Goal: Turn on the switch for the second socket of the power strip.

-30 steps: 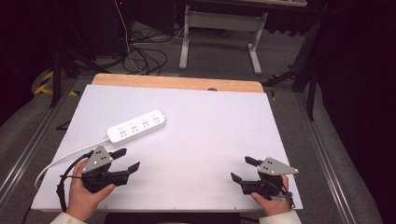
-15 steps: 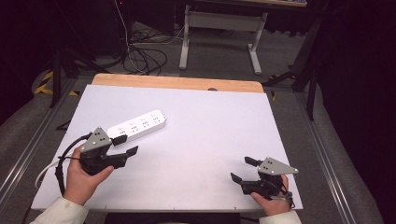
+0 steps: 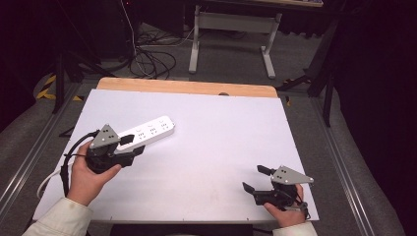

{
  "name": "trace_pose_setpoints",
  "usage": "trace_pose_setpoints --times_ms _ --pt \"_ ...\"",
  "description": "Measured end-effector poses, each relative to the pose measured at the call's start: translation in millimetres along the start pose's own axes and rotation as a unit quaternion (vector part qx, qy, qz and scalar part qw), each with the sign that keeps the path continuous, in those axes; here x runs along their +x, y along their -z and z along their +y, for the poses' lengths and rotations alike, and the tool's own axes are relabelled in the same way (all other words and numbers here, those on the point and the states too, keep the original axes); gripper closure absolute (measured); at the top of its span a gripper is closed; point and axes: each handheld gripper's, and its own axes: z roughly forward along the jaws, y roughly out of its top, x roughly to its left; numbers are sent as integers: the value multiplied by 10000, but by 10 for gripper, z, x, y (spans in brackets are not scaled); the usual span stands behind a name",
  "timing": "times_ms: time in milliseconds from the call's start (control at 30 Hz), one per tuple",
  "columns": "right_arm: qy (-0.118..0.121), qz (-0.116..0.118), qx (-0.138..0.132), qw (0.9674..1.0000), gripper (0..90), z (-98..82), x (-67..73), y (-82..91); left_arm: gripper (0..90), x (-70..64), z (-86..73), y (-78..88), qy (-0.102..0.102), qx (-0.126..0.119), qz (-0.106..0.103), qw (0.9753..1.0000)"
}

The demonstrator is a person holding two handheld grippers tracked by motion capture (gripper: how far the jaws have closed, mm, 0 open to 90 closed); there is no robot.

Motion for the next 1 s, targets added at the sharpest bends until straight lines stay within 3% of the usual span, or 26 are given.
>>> trace_pose_setpoints --times_ms 467,733,900,933,967,1000 --pt "-16 3 -27 10000 213 -1 -7 4 506 155 184 -98 -53 41 149 9999" --pt "-20 14 -23 10000 213 -1 -4 0 564 277 230 -180 92 50 222 9997" --pt "-15 17 -18 10000 213 -2 -6 -5 666 362 238 -261 178 78 349 9992" --pt "-14 21 -17 10000 213 -3 -5 -3 733 383 238 -276 185 113 388 9990" --pt "-14 21 -17 10000 213 -3 -5 -3 733 404 233 -295 237 115 396 9989" --pt "-8 22 -19 10000 214 -4 -7 -3 823 438 231 -310 257 129 368 9989"
